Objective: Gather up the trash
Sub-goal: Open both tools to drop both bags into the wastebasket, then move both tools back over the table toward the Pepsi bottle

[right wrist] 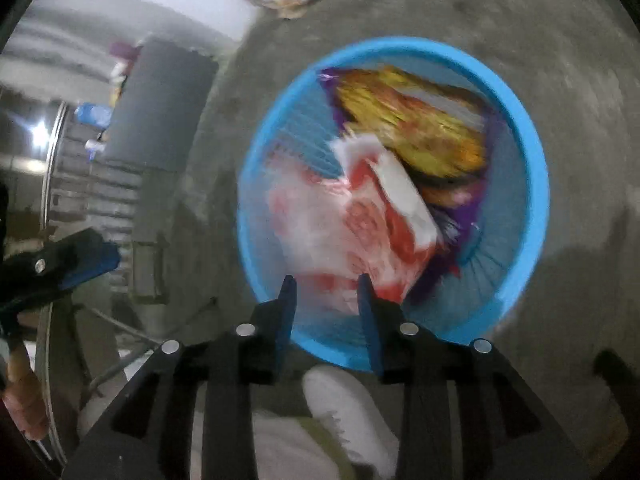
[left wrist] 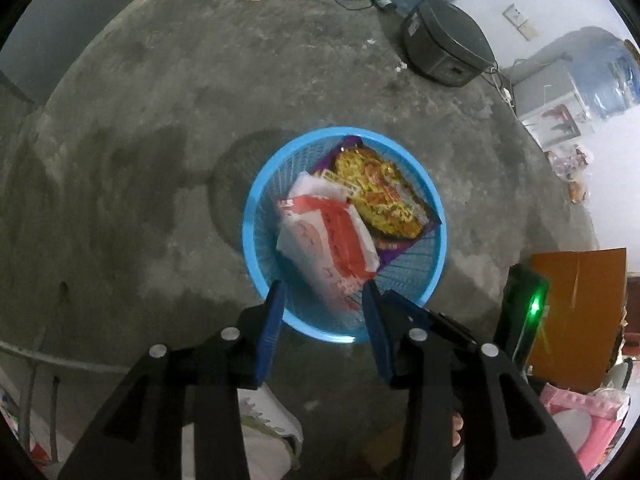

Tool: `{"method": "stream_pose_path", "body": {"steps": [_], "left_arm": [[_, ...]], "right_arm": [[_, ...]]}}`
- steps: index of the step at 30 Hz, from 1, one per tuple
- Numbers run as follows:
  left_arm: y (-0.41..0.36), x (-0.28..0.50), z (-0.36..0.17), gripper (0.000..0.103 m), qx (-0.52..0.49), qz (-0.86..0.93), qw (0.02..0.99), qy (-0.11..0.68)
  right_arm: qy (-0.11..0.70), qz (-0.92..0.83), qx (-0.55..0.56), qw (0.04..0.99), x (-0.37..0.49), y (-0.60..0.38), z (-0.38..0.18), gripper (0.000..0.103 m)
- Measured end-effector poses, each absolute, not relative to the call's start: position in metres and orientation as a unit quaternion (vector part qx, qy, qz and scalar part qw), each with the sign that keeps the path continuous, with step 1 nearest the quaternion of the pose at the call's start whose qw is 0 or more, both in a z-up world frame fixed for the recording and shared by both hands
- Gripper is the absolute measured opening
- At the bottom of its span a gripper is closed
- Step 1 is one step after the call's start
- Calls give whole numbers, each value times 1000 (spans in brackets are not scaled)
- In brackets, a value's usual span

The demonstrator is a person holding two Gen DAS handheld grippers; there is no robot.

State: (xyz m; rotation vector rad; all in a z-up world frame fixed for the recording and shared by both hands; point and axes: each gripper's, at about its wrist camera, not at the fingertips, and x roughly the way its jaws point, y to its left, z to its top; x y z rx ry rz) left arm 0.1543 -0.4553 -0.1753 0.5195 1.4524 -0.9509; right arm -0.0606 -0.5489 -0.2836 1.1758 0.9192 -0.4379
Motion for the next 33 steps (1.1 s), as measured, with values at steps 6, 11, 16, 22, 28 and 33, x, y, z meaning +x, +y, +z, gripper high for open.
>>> {"method": "stream_pose_path", "body": {"steps": [6, 11, 16, 22, 28, 33], "left_arm": [[-459, 161, -161, 40, 213, -417, 634, 616], [-441, 161, -122, 40, 191, -433, 648, 596], [-401, 157, -73, 42, 170, -459, 663, 567], [-315, 160, -12, 48, 106, -468, 688, 544], [-212, 163, 43, 52, 53, -442, 753, 485], [-138, 174, 76, 52, 33, -394, 807, 439]], "right_arm": [[363, -220, 547, 721, -90, -554, -255, 45], [340, -225, 524, 747, -88, -559, -223, 46], [338, -228, 452, 793, -67, -537, -163, 58], [340, -201, 385, 834, -48, -496, -108, 60], [331, -148, 350, 864, -22, -461, -73, 60], [333, -106, 323, 880, -4, -434, -50, 60]]}}
